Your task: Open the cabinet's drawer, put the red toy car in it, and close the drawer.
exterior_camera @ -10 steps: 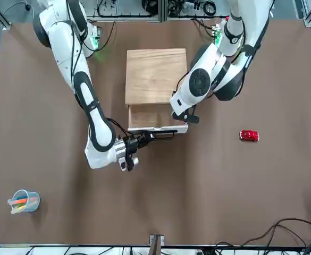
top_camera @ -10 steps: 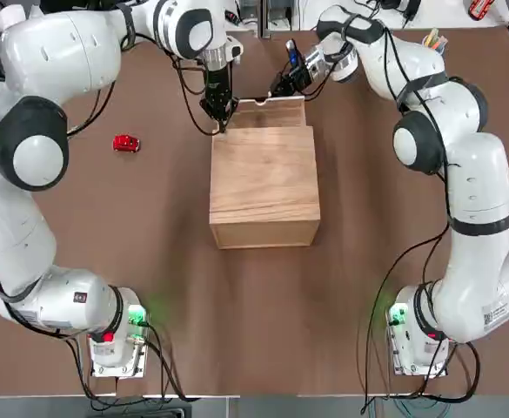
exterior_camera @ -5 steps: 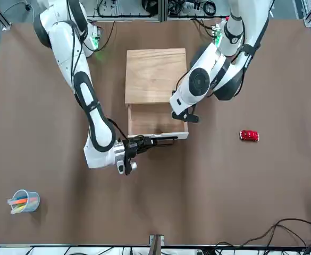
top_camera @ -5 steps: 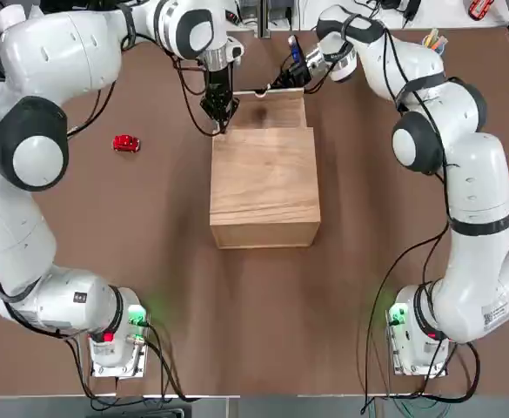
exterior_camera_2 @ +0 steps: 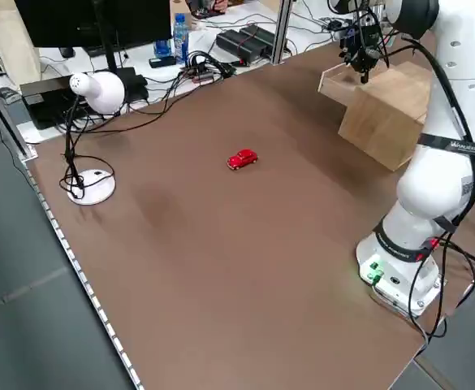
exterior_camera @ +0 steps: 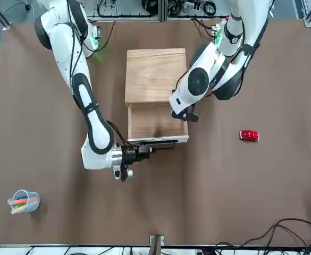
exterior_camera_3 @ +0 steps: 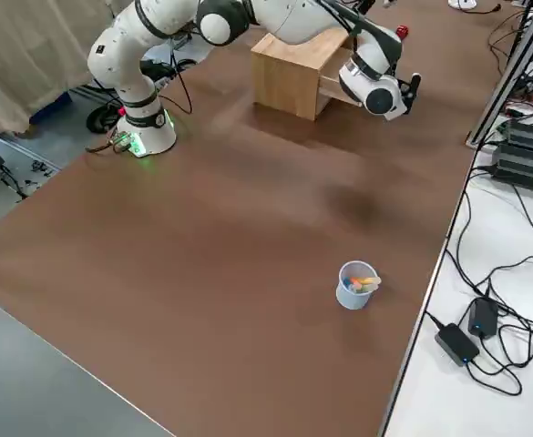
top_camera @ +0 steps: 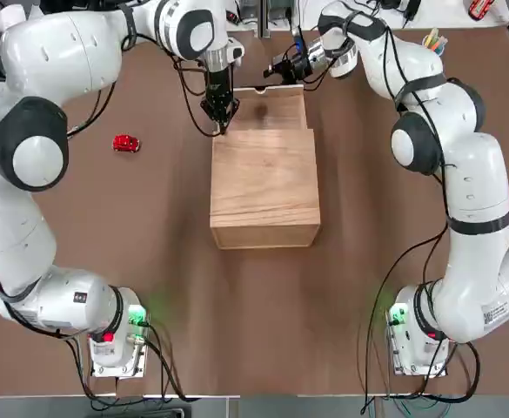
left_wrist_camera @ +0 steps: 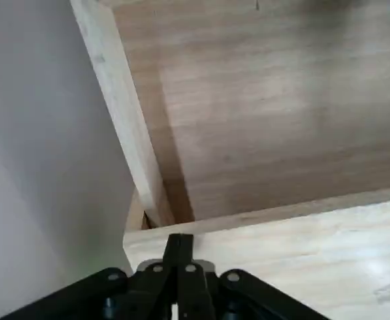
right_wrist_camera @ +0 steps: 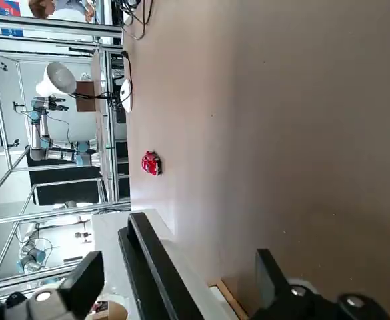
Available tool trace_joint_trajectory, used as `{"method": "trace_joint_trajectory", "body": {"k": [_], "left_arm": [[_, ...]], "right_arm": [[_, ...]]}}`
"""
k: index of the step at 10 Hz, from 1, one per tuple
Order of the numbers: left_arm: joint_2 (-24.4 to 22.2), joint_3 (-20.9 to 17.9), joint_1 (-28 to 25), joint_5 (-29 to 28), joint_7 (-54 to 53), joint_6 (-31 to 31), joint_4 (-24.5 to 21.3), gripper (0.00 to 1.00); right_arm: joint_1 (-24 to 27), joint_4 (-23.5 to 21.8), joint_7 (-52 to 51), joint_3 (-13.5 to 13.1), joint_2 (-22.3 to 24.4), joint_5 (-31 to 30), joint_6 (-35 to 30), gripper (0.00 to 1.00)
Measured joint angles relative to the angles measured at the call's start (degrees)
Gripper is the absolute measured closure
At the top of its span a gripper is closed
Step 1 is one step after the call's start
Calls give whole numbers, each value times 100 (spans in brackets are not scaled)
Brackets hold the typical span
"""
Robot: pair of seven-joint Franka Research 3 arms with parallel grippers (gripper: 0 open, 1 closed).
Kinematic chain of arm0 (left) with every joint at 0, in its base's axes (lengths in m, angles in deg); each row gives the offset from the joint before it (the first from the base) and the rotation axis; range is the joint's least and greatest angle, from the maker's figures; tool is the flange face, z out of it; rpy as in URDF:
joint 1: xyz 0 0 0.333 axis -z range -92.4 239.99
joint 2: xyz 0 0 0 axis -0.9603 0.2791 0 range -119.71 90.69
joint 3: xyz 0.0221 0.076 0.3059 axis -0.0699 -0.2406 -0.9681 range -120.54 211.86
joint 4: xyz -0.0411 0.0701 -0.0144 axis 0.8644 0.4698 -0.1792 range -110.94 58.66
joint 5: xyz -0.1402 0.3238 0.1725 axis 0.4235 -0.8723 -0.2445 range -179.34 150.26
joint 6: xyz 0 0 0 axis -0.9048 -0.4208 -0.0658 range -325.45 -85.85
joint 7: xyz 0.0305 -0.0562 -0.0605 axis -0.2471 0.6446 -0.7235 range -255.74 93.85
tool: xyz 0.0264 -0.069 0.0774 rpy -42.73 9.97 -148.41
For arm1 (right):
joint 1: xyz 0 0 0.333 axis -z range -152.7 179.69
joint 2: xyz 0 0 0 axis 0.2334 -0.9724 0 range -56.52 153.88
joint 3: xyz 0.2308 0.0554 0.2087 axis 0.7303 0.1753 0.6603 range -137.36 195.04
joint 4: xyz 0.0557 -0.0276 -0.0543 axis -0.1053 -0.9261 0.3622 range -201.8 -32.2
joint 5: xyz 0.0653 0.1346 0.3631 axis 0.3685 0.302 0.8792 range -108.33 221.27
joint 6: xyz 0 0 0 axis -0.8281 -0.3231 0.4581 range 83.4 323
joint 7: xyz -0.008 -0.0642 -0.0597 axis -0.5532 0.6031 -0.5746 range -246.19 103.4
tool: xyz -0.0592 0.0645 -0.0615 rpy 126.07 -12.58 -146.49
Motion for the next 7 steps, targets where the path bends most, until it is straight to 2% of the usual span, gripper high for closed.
{"method": "trace_joint_trajectory", "body": {"k": [4,5,7], "left_arm": [[-45,-87,-89,-3,14,-13,132,99],[-134,-237,-143,-8,164,-12,196,99],[-454,-751,-220,-9,453,5,214,97]], "right_arm": [[154,209,17,-20,5,23,22,0],[288,322,20,-24,27,25,-65,0],[556,474,23,-108,118,23,-740,0]]}}
